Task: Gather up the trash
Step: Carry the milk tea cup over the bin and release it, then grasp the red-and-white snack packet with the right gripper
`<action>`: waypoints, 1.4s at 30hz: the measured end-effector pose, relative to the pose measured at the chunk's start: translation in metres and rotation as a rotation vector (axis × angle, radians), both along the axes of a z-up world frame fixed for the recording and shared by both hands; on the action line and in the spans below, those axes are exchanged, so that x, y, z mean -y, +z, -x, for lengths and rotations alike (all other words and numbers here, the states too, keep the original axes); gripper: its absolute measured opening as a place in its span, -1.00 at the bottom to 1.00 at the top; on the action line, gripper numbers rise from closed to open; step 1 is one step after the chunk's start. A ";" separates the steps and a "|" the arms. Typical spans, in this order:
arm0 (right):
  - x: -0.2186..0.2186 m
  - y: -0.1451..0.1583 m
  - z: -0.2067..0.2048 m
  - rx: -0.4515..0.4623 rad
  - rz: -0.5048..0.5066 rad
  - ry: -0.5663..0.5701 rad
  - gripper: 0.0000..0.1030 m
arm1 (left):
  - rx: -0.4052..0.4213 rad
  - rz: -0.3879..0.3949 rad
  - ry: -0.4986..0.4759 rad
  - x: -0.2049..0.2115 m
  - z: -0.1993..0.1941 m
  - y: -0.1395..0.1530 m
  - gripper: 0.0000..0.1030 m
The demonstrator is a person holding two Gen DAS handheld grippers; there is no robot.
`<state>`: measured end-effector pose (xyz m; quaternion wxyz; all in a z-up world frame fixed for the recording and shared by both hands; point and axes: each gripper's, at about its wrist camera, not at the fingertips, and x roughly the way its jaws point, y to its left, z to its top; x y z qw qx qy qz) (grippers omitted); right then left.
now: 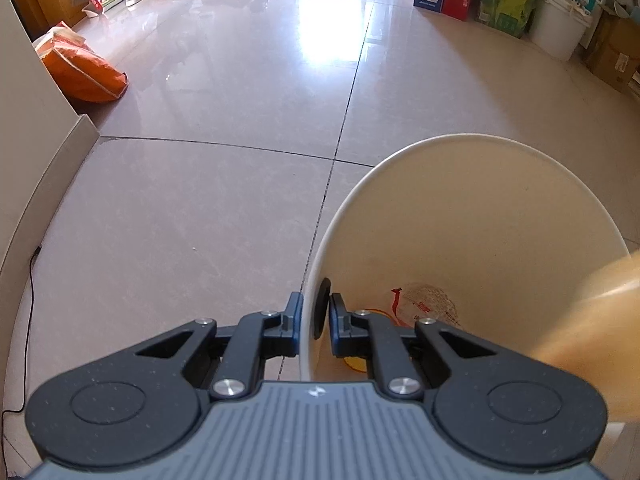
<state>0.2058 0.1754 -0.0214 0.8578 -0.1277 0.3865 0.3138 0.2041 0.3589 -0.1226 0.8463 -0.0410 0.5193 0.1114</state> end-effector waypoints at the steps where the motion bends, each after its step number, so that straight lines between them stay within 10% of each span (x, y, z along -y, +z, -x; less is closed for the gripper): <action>1: -0.001 -0.001 0.001 -0.002 0.002 0.003 0.88 | 0.000 0.000 0.000 0.000 0.000 0.000 -0.78; 24: 0.071 -0.041 0.010 -0.028 -0.024 -0.207 0.94 | -0.003 -0.014 0.007 0.005 -0.001 0.001 -0.76; 42: 0.106 -0.200 0.016 -0.103 0.026 -0.323 1.00 | -0.010 -0.022 0.016 0.007 -0.003 0.000 -0.76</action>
